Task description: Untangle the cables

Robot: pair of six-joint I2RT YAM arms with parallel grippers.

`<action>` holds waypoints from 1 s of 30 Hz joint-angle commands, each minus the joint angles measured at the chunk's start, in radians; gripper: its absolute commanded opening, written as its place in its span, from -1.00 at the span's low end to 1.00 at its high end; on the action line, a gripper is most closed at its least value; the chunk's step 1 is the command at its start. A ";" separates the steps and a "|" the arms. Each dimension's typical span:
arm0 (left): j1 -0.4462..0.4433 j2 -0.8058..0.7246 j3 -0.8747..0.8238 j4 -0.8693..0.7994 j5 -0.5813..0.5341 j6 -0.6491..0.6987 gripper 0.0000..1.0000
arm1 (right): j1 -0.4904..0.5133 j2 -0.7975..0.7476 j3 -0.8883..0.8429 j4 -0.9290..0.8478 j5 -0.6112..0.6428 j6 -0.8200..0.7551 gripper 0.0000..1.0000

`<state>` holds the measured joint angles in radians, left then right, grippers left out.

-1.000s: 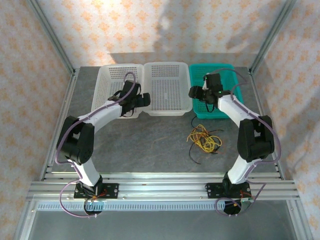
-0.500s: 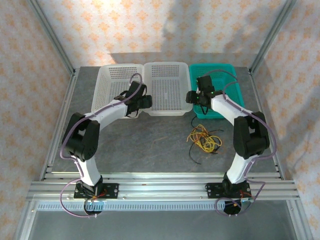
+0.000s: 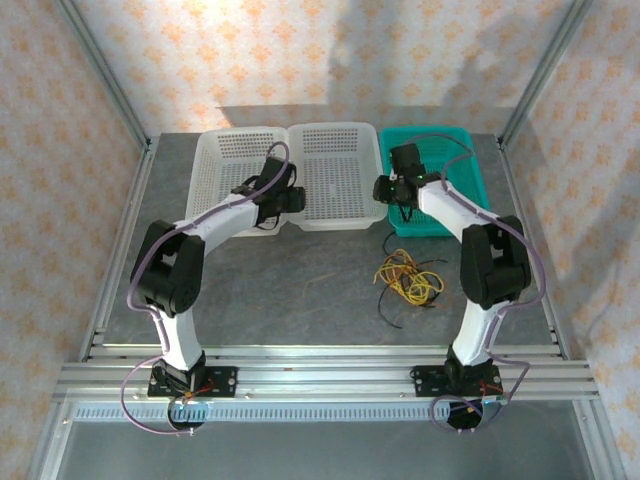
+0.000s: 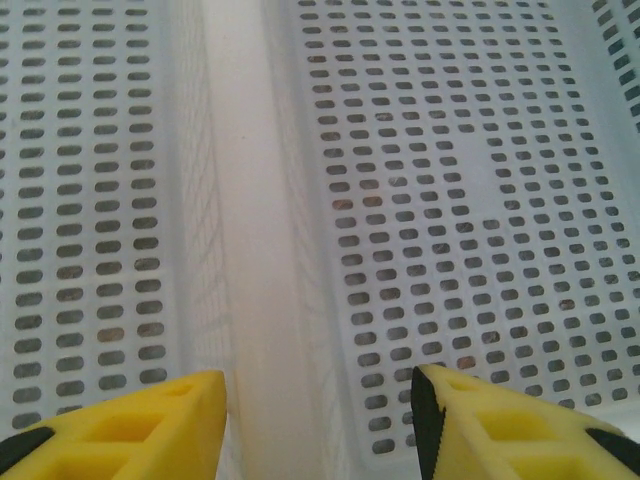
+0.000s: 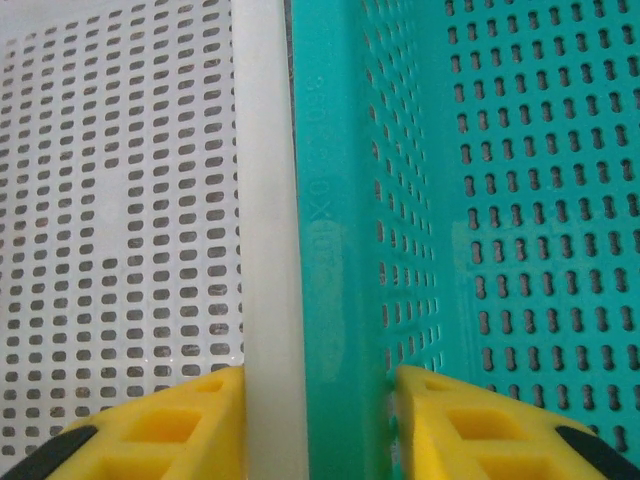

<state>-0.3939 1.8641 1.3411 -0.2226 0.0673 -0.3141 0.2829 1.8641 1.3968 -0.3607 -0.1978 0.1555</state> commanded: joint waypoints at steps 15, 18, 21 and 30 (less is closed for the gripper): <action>0.013 0.188 0.287 -0.104 -0.037 0.141 -0.06 | -0.002 0.178 0.261 -0.073 0.094 -0.015 -0.33; 0.022 0.222 0.342 -0.127 -0.040 0.173 -0.08 | -0.002 0.205 0.299 -0.082 0.096 -0.006 -0.33; 0.033 0.246 0.379 -0.132 -0.034 0.195 -0.09 | -0.002 0.225 0.327 -0.086 0.100 0.007 -0.34; 0.046 0.284 0.462 -0.167 -0.040 0.222 0.05 | -0.002 0.247 0.370 -0.100 0.108 0.010 -0.29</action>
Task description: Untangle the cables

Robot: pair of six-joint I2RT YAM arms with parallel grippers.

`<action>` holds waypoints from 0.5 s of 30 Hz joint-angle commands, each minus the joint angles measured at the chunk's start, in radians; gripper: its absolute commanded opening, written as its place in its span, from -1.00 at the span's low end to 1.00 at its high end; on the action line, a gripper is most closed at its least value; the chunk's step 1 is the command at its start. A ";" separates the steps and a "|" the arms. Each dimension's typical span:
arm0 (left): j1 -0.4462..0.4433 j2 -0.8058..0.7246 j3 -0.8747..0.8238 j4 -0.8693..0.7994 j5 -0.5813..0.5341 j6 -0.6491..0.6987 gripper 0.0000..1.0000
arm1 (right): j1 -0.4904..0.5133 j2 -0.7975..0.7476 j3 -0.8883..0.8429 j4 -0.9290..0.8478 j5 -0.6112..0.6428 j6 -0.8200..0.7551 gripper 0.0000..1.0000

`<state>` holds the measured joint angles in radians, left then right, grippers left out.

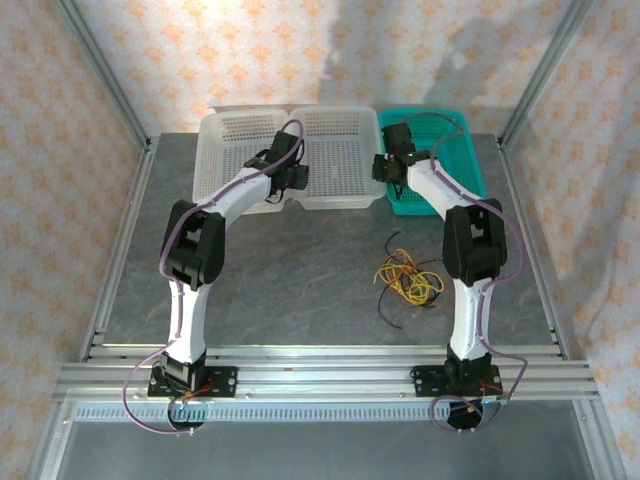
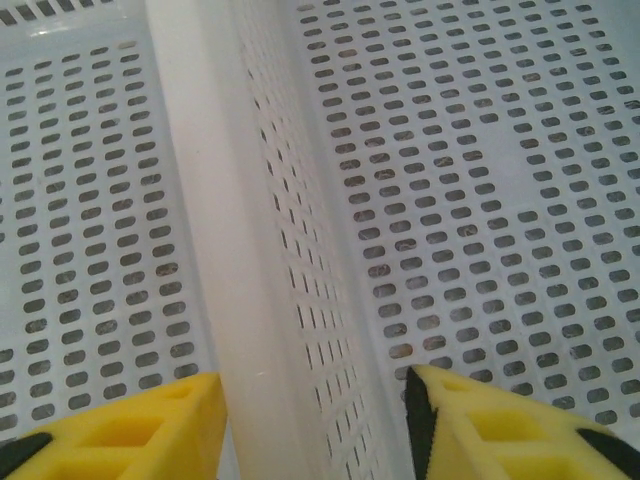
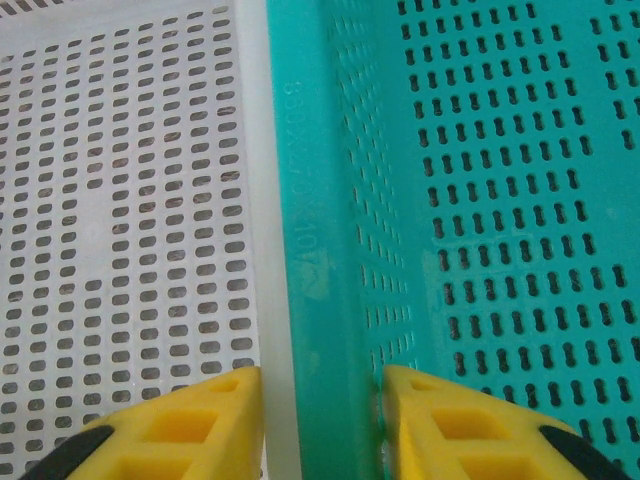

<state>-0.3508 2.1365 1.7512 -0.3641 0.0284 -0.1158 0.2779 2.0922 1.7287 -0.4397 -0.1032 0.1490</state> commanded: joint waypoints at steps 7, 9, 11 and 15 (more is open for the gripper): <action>0.006 -0.043 0.073 -0.051 -0.004 -0.015 0.69 | 0.003 -0.026 0.065 -0.040 0.052 0.007 0.16; 0.004 -0.082 0.061 -0.052 -0.014 -0.023 0.91 | 0.002 -0.061 0.056 -0.033 0.057 0.006 0.25; -0.001 -0.137 0.026 -0.037 -0.018 -0.037 0.99 | 0.003 -0.107 0.028 -0.015 0.055 0.002 0.30; -0.025 -0.264 -0.084 0.020 -0.048 -0.063 0.99 | 0.003 -0.227 -0.086 0.049 0.032 -0.005 0.30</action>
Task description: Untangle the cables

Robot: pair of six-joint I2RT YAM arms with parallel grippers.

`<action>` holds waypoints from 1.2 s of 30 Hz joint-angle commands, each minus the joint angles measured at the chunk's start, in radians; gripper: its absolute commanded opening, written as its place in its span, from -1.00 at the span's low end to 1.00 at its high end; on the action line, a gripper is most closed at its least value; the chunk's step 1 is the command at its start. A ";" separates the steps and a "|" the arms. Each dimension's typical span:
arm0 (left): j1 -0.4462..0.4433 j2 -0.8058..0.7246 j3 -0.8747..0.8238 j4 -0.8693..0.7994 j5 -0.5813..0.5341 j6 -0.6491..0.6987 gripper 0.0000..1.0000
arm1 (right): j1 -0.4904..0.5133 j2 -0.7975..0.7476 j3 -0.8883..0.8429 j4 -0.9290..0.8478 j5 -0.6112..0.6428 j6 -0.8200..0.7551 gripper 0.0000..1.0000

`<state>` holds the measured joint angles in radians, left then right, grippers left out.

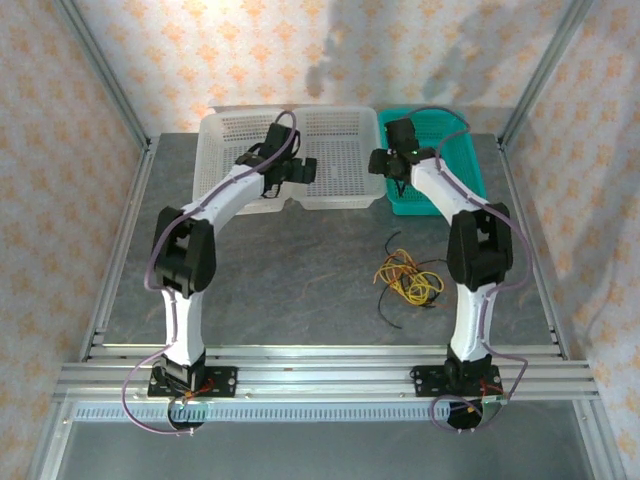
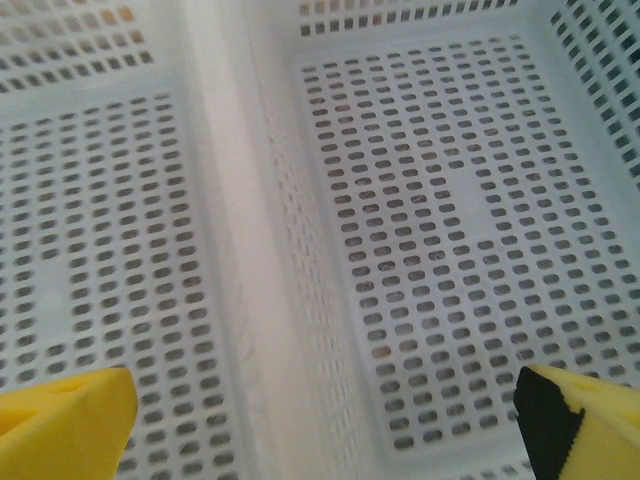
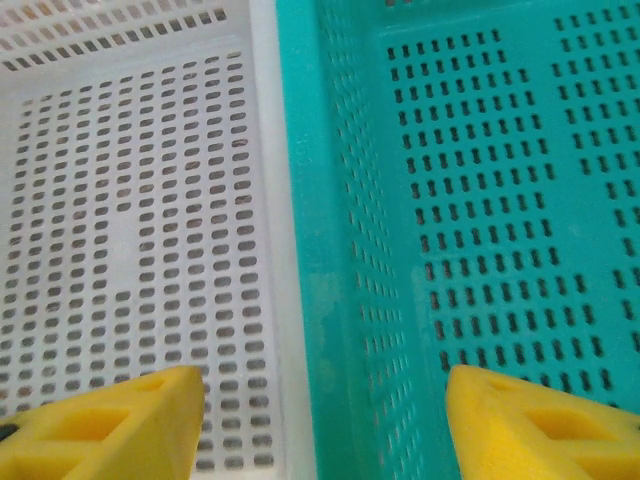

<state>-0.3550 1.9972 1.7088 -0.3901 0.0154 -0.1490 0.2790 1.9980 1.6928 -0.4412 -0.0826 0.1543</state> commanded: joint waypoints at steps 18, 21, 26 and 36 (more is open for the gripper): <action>-0.383 -0.528 -0.661 0.412 -0.152 -0.314 0.98 | 0.034 -0.765 -0.785 0.119 0.133 0.279 0.11; -0.475 -0.524 -0.717 0.516 -0.169 -0.366 0.98 | 0.035 -0.869 -0.887 0.077 0.170 0.341 0.09; -0.585 -0.431 -0.739 0.631 -0.200 -0.412 0.99 | 0.011 -0.958 -1.003 0.001 0.163 0.393 0.14; -0.680 -0.300 -0.741 0.825 -0.153 -0.431 0.99 | -0.205 -1.044 -1.167 0.102 -0.097 0.352 0.95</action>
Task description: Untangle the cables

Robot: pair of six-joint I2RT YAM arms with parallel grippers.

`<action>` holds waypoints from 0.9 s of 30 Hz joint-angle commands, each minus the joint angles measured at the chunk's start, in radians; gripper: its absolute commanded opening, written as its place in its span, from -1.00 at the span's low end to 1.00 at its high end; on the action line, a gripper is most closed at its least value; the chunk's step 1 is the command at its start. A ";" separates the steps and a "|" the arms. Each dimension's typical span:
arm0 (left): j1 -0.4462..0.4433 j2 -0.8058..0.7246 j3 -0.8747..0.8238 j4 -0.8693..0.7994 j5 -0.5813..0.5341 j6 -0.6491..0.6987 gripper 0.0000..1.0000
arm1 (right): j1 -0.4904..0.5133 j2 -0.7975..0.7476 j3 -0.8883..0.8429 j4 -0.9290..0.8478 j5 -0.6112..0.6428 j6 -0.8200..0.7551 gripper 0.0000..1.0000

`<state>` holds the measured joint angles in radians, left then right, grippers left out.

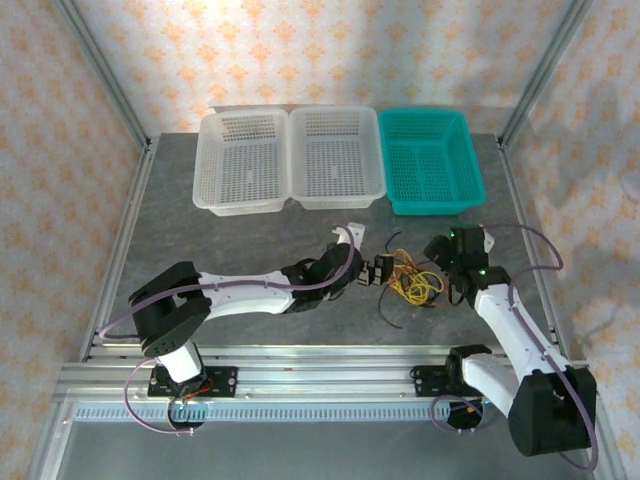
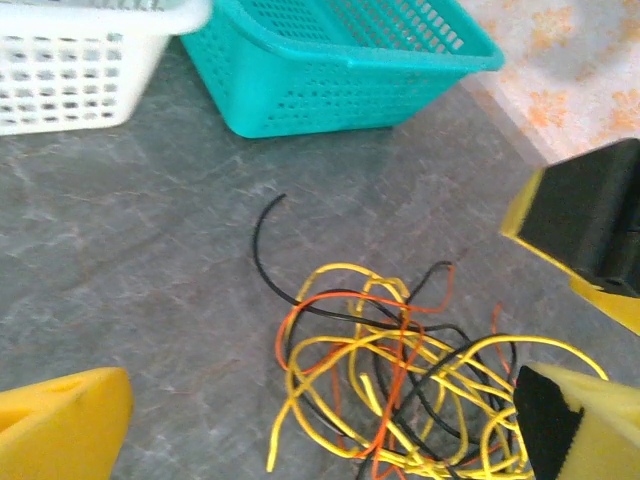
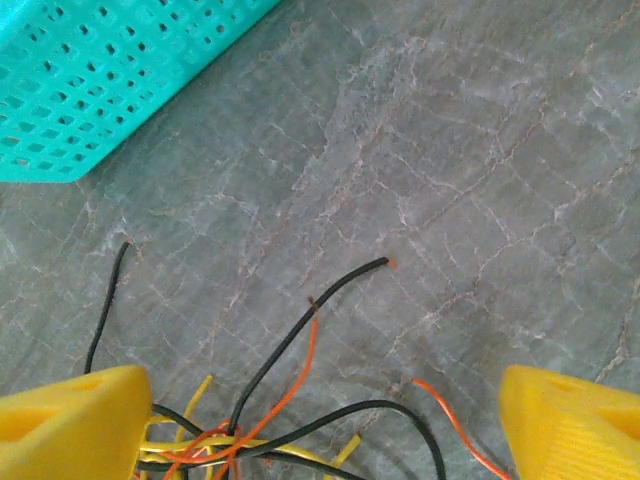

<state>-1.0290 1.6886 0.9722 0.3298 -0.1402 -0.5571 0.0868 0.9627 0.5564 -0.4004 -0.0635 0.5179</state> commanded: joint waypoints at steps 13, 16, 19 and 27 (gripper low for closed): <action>-0.006 0.026 -0.013 0.083 0.072 -0.055 0.98 | -0.015 0.087 -0.068 0.079 -0.136 -0.029 0.97; -0.007 0.019 -0.025 0.077 0.066 -0.065 0.98 | -0.015 0.094 -0.073 0.081 -0.170 -0.028 0.90; -0.006 0.017 -0.027 0.069 0.073 -0.070 0.99 | -0.014 0.111 -0.074 0.077 -0.180 -0.027 0.84; -0.005 0.001 -0.033 0.070 0.071 -0.070 0.99 | 0.040 0.131 -0.082 0.085 -0.196 -0.008 0.66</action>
<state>-1.0340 1.7107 0.9451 0.4015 -0.0784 -0.6140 0.0998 1.0878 0.4896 -0.3279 -0.2550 0.4980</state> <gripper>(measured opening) 0.994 0.834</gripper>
